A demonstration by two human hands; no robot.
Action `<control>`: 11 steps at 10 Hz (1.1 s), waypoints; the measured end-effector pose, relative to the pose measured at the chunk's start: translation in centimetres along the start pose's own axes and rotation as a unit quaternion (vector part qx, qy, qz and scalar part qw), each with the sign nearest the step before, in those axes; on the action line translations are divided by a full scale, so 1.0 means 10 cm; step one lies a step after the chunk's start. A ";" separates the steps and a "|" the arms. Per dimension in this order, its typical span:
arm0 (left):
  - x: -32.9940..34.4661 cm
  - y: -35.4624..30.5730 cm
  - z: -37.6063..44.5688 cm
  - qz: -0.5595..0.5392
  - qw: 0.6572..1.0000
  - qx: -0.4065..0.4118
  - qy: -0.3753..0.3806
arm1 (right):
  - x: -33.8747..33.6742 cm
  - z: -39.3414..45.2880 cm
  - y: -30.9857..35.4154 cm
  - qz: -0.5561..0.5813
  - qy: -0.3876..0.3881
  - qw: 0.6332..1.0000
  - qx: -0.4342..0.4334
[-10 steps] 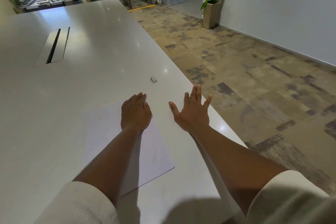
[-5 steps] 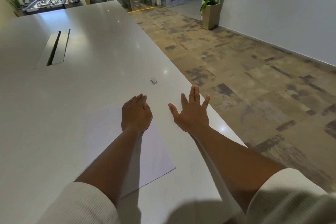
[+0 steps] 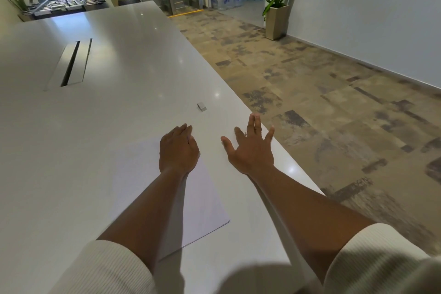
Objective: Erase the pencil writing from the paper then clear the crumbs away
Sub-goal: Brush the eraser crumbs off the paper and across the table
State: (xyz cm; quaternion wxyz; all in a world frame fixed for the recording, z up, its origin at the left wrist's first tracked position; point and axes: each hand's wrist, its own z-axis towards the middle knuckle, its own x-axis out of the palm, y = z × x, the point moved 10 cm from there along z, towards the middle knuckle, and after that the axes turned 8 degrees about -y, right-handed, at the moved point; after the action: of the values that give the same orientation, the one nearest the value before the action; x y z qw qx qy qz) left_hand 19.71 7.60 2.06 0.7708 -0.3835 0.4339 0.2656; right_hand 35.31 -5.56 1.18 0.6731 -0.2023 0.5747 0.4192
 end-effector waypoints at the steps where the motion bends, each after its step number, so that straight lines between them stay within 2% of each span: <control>1: 0.00 0.01 0.00 -0.003 1.000 -0.001 -0.001 | 0.00 0.00 -0.04 -0.003 -0.008 1.000 0.018; 2: 0.01 0.01 0.01 -0.004 1.000 -0.001 -0.001 | 0.00 -0.02 -0.07 0.009 -0.021 0.999 0.033; 4: -0.01 0.02 0.00 -0.008 1.000 -0.002 -0.006 | 0.14 -0.04 0.10 0.069 0.046 0.991 -0.103; 5: -0.02 0.02 0.00 -0.011 1.000 -0.002 -0.007 | 0.18 -0.02 0.04 0.076 0.064 0.988 -0.116; 7: -0.01 0.03 -0.01 -0.015 1.000 -0.007 -0.001 | 0.19 0.05 -0.14 0.033 0.046 0.997 -0.055; 9: -0.02 0.03 -0.01 -0.017 1.000 -0.007 -0.003 | 0.07 0.16 -0.45 0.112 -0.012 0.992 0.051; 11: -0.02 0.03 0.00 -0.019 1.000 -0.009 0.001 | 0.01 0.20 -0.55 0.149 -0.024 0.982 0.115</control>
State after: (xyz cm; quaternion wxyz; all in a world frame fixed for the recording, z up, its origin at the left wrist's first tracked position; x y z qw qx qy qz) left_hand 19.44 7.72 2.10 0.7721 -0.3986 0.4246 0.2543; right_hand 40.88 -7.16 0.47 0.6354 -0.0250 0.6265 0.4507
